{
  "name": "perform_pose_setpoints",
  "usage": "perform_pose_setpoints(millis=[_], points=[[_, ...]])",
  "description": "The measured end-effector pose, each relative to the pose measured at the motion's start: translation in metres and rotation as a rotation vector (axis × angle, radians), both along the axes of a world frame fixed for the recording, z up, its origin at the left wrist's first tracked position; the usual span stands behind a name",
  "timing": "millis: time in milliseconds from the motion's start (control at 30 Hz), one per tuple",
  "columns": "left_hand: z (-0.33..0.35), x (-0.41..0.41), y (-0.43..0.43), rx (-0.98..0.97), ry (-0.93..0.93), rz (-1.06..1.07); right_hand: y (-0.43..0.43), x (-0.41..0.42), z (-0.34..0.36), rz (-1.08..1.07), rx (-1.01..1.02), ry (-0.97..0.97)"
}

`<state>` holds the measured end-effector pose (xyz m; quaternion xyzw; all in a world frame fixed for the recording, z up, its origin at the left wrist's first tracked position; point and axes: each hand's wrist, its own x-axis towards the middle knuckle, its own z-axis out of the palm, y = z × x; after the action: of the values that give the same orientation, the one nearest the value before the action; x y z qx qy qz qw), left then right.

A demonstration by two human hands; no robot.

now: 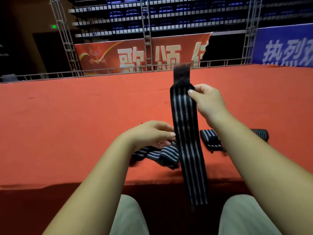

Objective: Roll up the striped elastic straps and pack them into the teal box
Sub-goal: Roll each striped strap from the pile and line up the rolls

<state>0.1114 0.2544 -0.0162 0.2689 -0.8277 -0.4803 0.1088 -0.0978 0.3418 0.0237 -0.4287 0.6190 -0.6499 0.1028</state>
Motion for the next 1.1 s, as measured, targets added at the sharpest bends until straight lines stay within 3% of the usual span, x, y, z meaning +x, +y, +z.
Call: perform_pose_setpoints(millis=[100, 267, 433, 500, 833, 1100], points=[[-0.031, -0.024, -0.009, -0.068, 0.001, 0.053, 0.005, -0.023, -0.022, -0.057, 0.026, 0.024], [-0.067, -0.058, -0.022, -0.493, -0.142, 0.127, 0.004, -0.061, -0.049, -0.107, 0.145, 0.019], [-0.092, -0.086, -0.034, -0.990, -0.528, -0.152, -0.011, -0.087, -0.066, -0.104, 0.234, -0.079], [-0.097, -0.094, -0.039, -1.083, -0.604, -0.185, -0.018, -0.094, -0.072, -0.113, 0.245, -0.104], [-0.107, -0.084, -0.089, -1.091, -0.739, 0.053, -0.083, -0.107, -0.105, -0.111, 0.371, -0.165], [-0.110, -0.074, -0.117, -0.998, -0.785, 0.186, -0.135, -0.128, -0.149, -0.206, 0.542, -0.045]])
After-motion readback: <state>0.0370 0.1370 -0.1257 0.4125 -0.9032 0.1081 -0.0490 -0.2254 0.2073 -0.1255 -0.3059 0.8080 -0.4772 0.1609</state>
